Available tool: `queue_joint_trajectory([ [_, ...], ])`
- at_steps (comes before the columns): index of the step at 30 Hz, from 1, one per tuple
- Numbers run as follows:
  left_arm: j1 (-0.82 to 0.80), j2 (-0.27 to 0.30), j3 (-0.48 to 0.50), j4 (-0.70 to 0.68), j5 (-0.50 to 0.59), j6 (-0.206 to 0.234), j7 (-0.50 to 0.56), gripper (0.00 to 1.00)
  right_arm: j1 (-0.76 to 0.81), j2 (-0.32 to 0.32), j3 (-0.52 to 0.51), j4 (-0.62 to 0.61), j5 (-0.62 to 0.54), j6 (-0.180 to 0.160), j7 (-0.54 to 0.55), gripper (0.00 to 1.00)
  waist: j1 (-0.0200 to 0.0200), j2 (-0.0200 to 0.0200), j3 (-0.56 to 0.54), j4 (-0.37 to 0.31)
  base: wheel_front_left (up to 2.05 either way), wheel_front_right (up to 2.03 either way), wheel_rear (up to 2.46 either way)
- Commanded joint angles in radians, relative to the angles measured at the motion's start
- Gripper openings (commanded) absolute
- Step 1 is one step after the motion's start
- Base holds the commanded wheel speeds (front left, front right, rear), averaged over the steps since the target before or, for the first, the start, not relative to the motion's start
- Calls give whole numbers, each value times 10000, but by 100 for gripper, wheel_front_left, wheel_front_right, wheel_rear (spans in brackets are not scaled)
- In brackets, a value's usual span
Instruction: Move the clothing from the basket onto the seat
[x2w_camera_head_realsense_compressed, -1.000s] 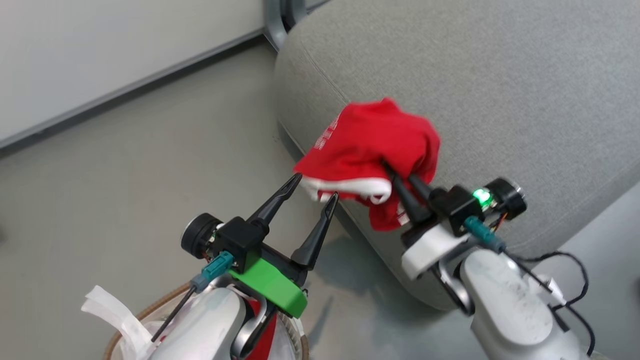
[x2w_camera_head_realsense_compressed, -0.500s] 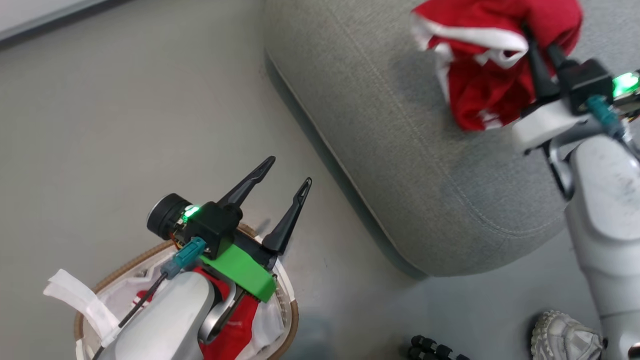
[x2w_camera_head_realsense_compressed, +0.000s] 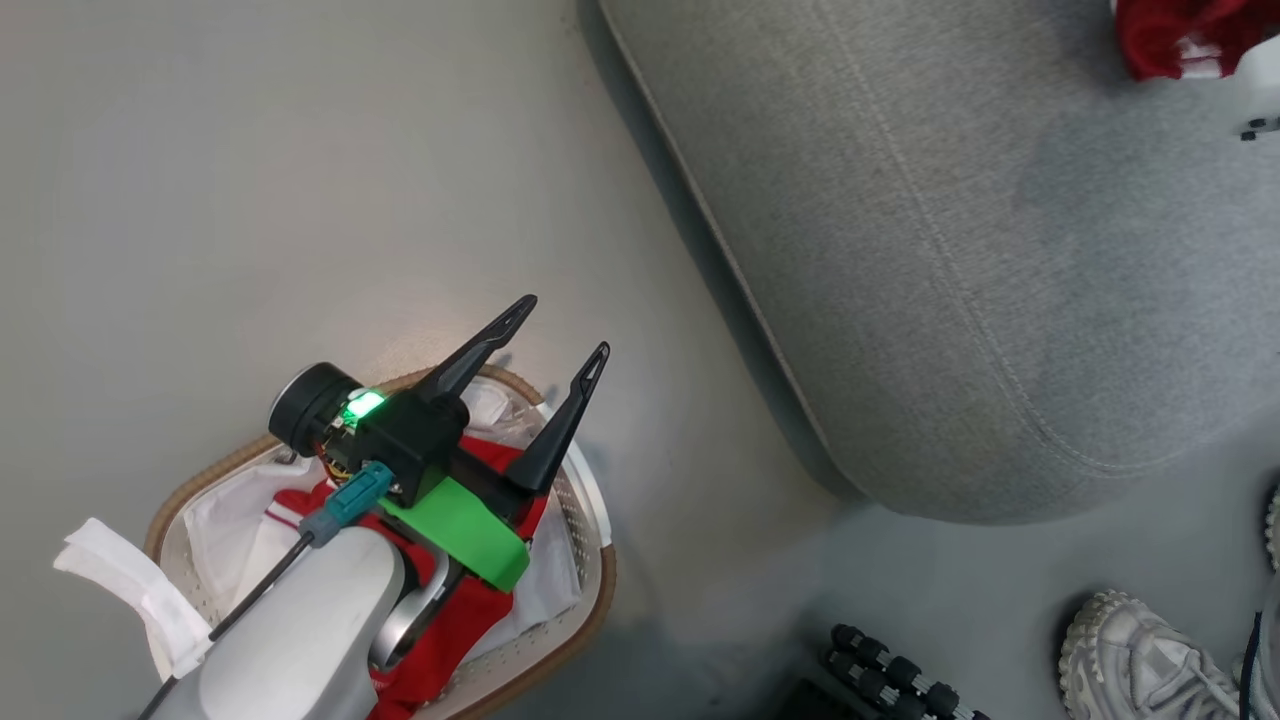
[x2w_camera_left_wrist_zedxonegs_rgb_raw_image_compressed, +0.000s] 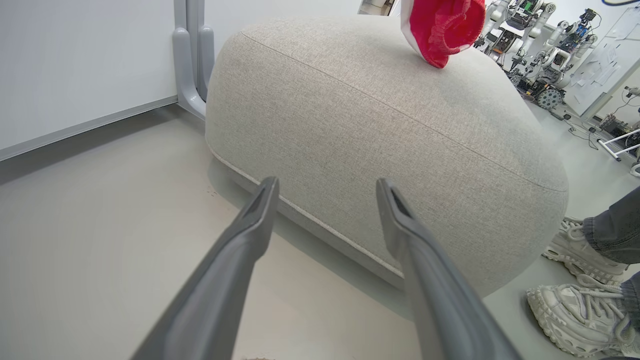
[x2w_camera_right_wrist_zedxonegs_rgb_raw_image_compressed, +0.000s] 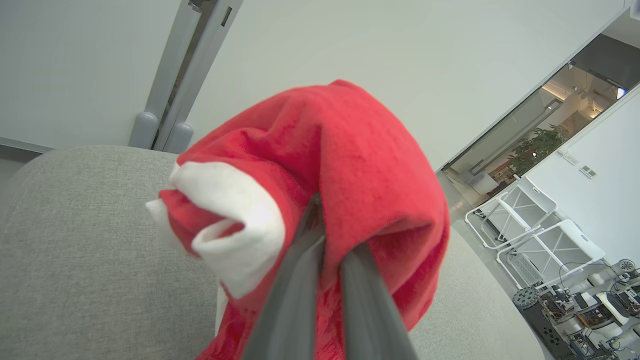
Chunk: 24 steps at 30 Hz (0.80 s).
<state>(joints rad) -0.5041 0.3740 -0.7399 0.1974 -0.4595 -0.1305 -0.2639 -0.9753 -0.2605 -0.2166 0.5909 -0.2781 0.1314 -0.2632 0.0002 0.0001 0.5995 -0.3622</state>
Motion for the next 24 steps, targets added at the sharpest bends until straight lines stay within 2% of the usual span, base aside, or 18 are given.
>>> queue_joint_trajectory([
  [1,-160,134,47,12,-67,-4,-8,100,47,21,-293,230,-168,-14,-22,30,-2,-1,338,365,0,0,0],
  [2,-144,136,104,34,-108,-4,-8,100,119,83,-500,365,-257,-14,-22,47,-2,-1,353,403,0,0,0],
  [3,-136,148,136,74,-96,-4,-8,100,205,200,-724,463,-333,-14,-23,100,-2,-1,364,445,0,0,0],
  [7,-110,88,332,182,-137,-4,-8,100,826,623,-1309,336,-590,-14,-23,100,-2,-1,270,585,0,0,0],
  [12,116,-146,766,407,-183,-4,-8,100,1981,1126,-1383,-93,-511,-14,-22,100,-2,-1,-141,692,0,0,0],
  [18,446,-490,1461,802,129,-4,-8,100,3320,1318,-386,-574,-195,-14,-23,100,-2,-1,-990,846,0,0,0],
  [24,1063,-947,2947,1020,453,-2,-6,100,4140,1594,913,-1667,943,-14,-22,100,-2,-1,-1761,1201,0,0,0],
])
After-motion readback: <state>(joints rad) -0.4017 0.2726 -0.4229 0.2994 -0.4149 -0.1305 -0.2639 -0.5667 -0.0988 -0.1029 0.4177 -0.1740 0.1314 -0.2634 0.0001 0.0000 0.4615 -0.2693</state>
